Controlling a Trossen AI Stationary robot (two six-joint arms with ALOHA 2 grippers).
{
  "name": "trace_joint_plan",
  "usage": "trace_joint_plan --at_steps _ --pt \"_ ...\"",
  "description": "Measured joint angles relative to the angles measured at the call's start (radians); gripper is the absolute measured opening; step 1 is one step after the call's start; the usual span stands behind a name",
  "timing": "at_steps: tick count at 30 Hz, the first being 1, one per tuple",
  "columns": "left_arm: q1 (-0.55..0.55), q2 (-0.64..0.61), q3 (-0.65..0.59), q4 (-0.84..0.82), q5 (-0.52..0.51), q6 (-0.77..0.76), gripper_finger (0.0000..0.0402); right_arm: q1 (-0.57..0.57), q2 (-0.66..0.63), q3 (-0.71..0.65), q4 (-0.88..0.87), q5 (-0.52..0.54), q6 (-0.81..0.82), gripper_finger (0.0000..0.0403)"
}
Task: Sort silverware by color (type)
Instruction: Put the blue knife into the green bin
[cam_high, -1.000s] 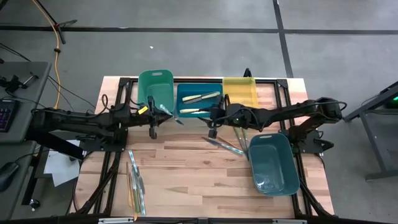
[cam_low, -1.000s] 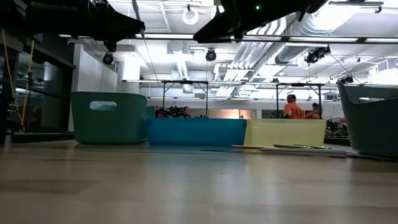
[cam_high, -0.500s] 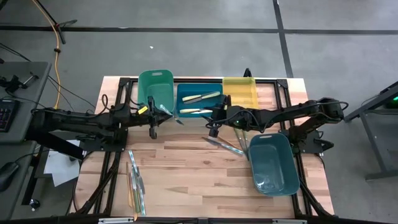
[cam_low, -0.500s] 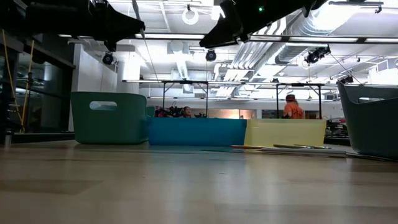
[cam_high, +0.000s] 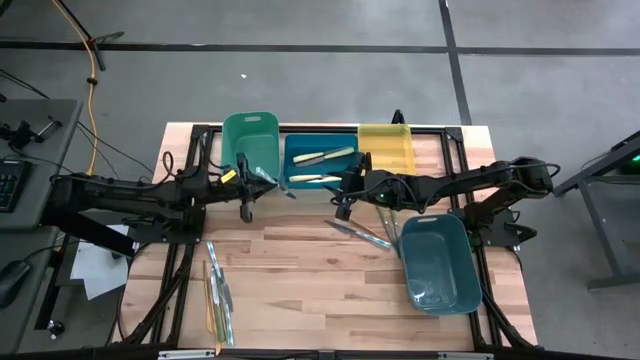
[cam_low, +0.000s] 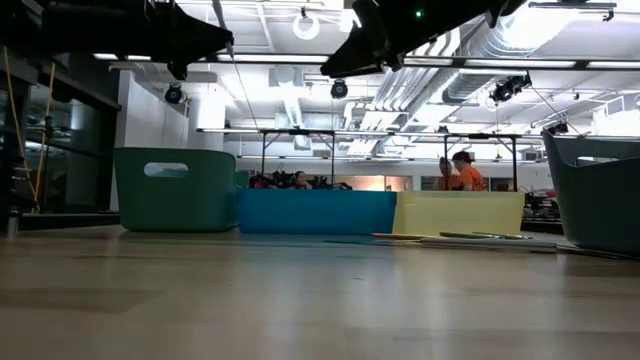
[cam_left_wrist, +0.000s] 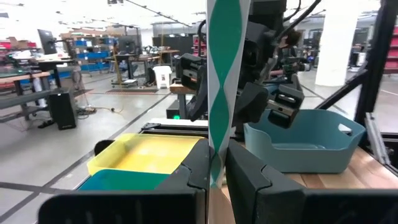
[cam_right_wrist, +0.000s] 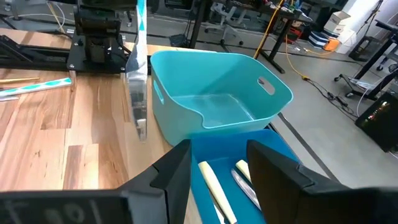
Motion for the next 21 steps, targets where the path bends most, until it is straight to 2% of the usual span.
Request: trace_joint_plan --at_steps 8,13,15,17,21 --pt "-0.001 0.000 0.000 0.000 -0.115 0.025 0.0021 0.000 0.000 0.000 0.000 0.000 0.027 0.0152" --pt "0.007 0.001 0.060 -0.063 -0.300 0.037 0.0021 0.000 0.001 0.000 0.000 0.000 0.031 0.0152" --pt "0.032 0.000 0.146 -0.165 -0.381 0.096 0.0021 0.000 0.001 0.000 0.000 0.000 0.031 0.0152" --pt "0.081 0.009 0.264 -0.336 -0.441 0.117 0.0021 0.000 0.002 0.000 0.000 0.000 0.031 0.0152" --pt "0.233 0.081 0.544 -0.722 -0.457 0.072 0.0021 -0.001 0.002 0.000 0.000 -0.001 0.031 0.0152"
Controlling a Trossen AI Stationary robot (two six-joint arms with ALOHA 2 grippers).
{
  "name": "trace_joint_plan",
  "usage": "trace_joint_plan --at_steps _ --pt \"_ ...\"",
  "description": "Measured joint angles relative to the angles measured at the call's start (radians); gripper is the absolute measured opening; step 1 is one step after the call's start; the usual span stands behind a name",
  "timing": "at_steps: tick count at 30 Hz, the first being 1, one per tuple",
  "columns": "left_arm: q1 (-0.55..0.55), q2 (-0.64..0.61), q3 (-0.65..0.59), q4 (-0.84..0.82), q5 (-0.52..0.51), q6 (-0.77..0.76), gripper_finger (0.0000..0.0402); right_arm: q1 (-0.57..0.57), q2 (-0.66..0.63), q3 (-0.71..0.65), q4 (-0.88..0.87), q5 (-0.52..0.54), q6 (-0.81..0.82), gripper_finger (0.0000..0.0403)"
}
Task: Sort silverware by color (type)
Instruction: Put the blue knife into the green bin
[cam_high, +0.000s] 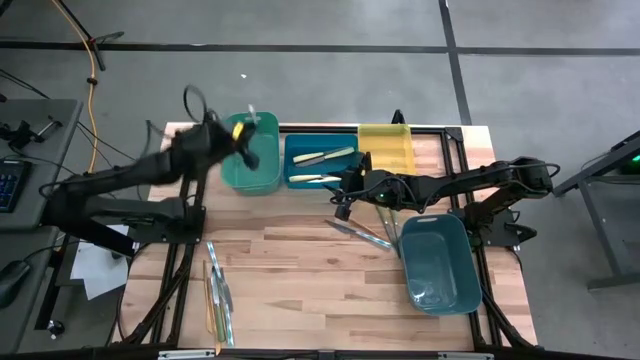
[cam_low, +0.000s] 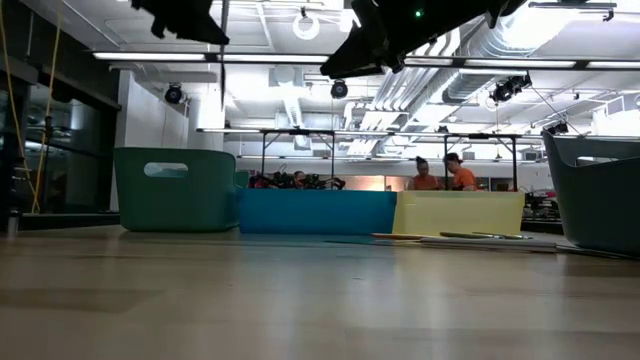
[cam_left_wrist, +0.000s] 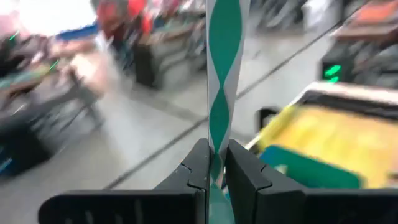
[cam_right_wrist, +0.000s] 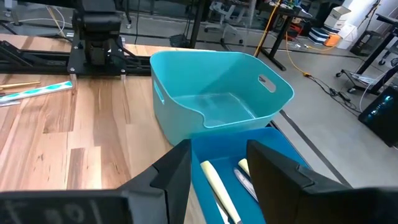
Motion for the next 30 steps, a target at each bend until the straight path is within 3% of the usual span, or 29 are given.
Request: trace_joint_plan --at_steps 5,9,13,21,30 --pt "0.212 0.173 0.310 -0.419 0.068 -0.094 0.0021 0.000 0.000 0.000 -0.008 0.000 -0.005 0.0152" --pt "0.339 0.321 0.427 -0.634 0.188 -0.158 0.0021 0.000 0.000 0.000 -0.026 0.000 -0.005 0.0152" --pt "0.411 0.448 0.433 -0.709 0.305 -0.188 0.0021 0.000 0.000 0.000 -0.050 0.000 -0.007 0.0152" --pt "0.467 0.649 0.434 -0.695 0.353 -0.197 0.0021 0.000 0.000 0.000 -0.053 0.000 -0.008 0.0152" --pt "0.528 0.770 0.434 -0.766 0.498 -0.230 0.0021 0.000 0.000 0.000 -0.053 0.000 -0.008 0.0152"
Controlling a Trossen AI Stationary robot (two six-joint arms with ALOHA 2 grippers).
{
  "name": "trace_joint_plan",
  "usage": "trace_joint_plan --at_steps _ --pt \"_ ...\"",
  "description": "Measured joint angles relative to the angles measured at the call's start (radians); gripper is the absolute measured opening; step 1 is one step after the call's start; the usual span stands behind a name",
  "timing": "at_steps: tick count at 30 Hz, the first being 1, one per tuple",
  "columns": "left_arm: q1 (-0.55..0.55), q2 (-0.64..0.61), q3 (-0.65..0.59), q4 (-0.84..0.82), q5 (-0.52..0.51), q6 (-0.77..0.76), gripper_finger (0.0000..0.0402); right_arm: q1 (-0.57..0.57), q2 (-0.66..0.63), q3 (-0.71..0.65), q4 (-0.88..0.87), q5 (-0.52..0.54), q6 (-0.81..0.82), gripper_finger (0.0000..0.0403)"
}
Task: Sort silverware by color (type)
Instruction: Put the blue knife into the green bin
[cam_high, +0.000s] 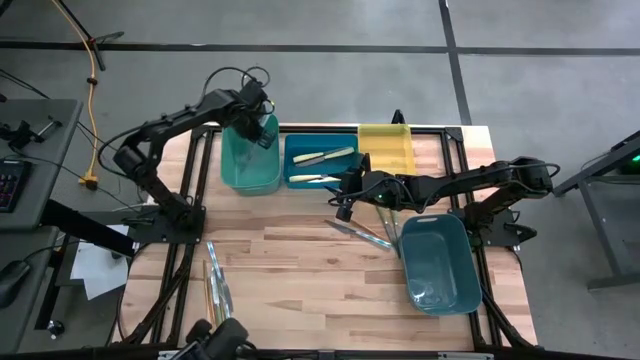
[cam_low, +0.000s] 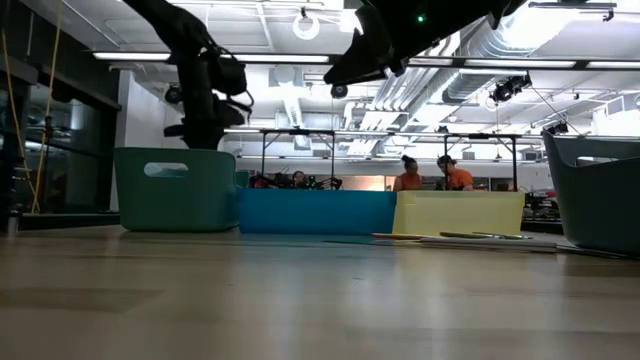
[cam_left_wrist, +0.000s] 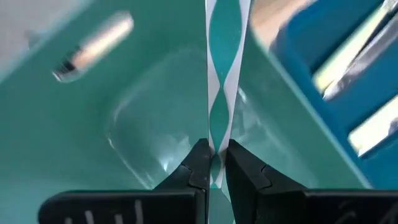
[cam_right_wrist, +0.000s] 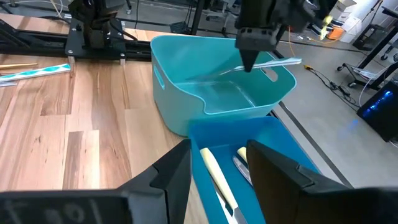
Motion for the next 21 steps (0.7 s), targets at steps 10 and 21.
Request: trace_joint_plan --at_steps 10,21 --pt "-0.010 0.016 0.000 -0.099 0.030 0.060 0.0021 -0.024 0.000 0.000 0.000 0.000 0.015 0.0152" --pt "-0.010 0.016 0.000 -0.113 0.029 0.035 0.0054 -0.033 0.000 0.000 0.000 0.000 0.034 0.0152"
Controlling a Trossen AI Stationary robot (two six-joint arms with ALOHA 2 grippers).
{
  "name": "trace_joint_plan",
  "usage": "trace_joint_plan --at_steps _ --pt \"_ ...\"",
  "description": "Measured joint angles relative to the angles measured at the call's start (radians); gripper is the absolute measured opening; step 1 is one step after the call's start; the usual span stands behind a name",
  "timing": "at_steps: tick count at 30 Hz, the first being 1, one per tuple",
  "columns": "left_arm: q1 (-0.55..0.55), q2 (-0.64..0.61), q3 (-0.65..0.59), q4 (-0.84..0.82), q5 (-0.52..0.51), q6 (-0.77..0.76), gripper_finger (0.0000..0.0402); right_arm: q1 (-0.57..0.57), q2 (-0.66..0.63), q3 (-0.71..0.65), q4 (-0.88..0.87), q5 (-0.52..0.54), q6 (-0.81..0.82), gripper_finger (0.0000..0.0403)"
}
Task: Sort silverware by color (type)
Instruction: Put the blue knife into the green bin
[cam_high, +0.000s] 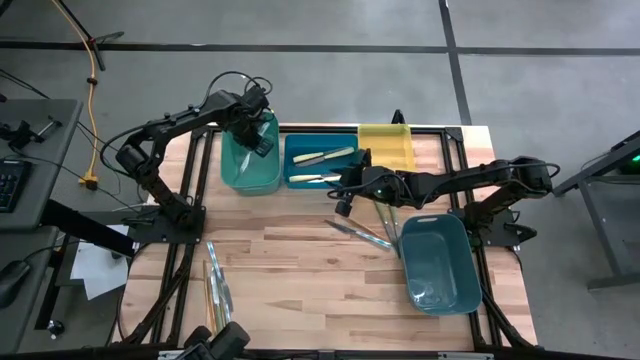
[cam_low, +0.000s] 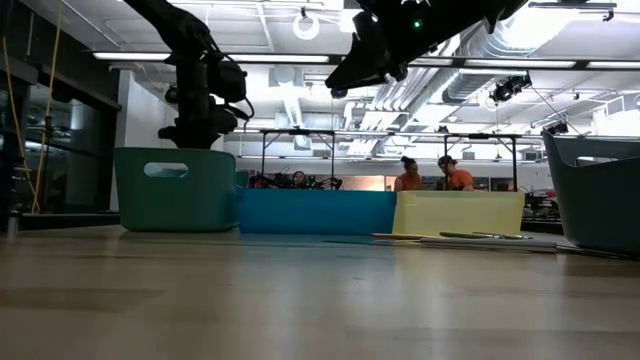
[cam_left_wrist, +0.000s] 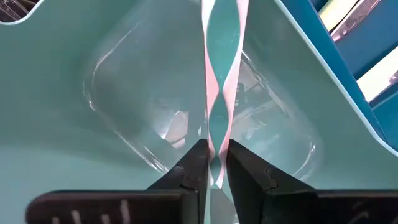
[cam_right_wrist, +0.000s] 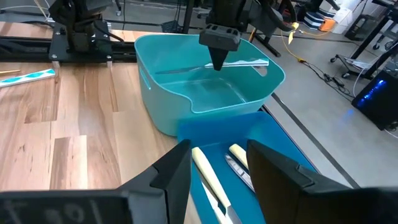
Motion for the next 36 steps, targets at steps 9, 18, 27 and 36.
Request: trace_joint_plan --at_steps 9,18,27,36 --pt "0.000 0.000 0.000 0.002 -0.001 0.016 0.0089 0.000 0.000 0.000 0.000 0.000 0.000 0.0152" --pt "0.000 0.000 0.000 0.002 -0.003 0.017 0.0091 0.000 0.000 0.000 0.000 0.000 0.034 0.0152" --pt "0.001 -0.007 0.056 -0.015 -0.003 0.061 0.0092 -0.002 0.000 0.000 0.000 0.000 0.053 0.0152" --pt "0.001 -0.008 0.199 -0.003 -0.003 0.108 0.0092 -0.010 0.000 0.000 0.000 0.000 0.128 0.0152"
